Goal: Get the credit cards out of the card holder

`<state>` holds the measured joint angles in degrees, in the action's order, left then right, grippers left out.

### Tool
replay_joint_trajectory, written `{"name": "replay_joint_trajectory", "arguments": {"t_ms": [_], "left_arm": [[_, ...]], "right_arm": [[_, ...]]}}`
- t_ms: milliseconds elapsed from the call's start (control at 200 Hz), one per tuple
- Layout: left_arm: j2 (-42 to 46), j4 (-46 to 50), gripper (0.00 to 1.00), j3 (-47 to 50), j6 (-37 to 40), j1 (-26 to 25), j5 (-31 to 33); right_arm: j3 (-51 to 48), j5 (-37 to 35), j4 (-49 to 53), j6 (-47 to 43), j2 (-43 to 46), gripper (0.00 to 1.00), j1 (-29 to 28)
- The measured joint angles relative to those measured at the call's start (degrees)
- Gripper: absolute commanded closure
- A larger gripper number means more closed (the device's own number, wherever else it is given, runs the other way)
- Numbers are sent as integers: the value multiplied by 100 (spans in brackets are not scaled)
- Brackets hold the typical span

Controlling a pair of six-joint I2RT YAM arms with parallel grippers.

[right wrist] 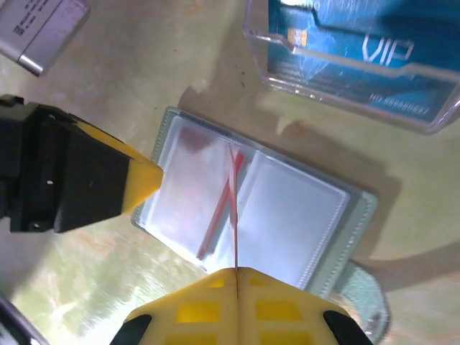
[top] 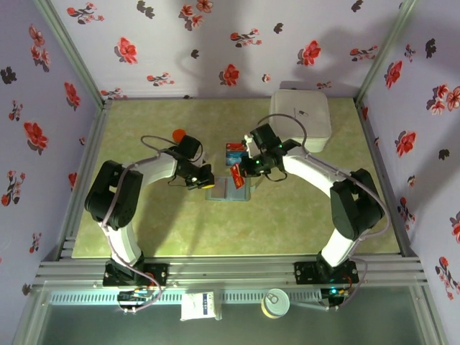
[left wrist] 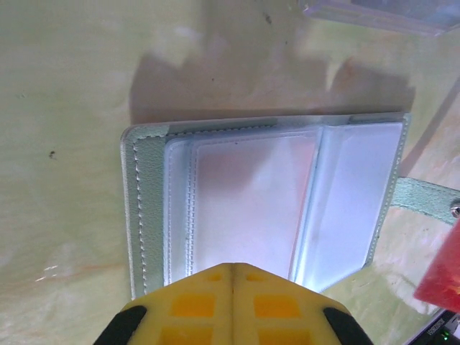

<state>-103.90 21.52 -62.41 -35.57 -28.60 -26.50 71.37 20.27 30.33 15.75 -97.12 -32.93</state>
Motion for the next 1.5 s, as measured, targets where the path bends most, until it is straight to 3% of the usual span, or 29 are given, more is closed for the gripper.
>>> {"name": "replay_joint_trajectory", "arguments": {"t_ms": [480,745,1255,1500], "left_arm": [[348,22,94,264,-2,39,114],[455,28,94,348,-2,87,155],[431,17,95,549,-46,87,122],[387,2,96,549,-90,87,79]], "right_arm": [[1034,-922,1281,-4140,-7,100,11],[1923,-1287,1679,-5803,-354,100,50],[5029,-850,3038,-7093,-2632,100,387],[5845,-686,3324,-7270,-3327,100,452]]}}
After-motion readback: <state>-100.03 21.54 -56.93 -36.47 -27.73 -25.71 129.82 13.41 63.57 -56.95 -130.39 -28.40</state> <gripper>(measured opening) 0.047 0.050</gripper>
